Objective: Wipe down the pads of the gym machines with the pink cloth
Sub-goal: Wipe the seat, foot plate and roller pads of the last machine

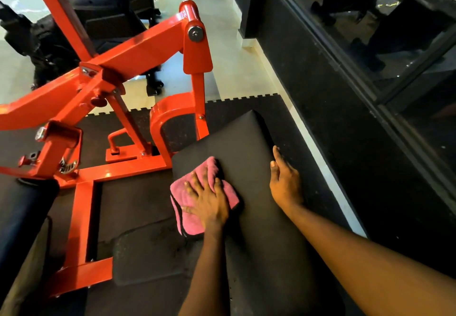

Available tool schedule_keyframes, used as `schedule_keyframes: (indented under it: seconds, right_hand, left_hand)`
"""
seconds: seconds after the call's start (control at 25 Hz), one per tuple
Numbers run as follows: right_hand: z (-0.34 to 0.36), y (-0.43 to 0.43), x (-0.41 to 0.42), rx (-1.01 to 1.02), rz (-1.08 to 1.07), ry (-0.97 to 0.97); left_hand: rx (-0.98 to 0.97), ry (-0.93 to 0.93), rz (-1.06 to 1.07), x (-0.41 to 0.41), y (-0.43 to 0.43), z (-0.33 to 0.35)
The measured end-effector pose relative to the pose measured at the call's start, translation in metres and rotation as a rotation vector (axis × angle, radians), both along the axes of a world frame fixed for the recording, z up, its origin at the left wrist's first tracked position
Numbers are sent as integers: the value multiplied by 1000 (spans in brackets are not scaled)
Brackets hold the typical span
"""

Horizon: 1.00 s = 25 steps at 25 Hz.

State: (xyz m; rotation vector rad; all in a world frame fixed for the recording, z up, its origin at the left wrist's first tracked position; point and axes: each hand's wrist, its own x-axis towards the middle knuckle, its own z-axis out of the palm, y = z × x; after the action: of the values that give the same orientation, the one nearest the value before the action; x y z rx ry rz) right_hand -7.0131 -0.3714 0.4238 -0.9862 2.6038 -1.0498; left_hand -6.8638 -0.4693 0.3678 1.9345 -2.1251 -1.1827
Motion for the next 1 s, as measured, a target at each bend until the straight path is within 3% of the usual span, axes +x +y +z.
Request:
schedule_keyframes:
  seconds: [0.16, 0.36, 0.56, 0.64, 1.0]
  right_hand:
    - [-1, 0, -2, -11, 8, 21]
    - [-2, -2, -2, -27, 9, 4]
    - [-15, -6, -4, -40, 8, -5]
    - [-19, -8, -4, -24, 23, -14]
    - [-20, -9, -5, -75, 124, -93]
  left_hand:
    - [-63, 58, -167, 3, 56, 14]
    - [-169, 78, -201, -5, 19, 12]
    - [-175, 100, 21, -9, 10, -8]
    - [-234, 106, 4, -4, 18, -12]
    - [-300, -148, -124, 49, 103, -31]
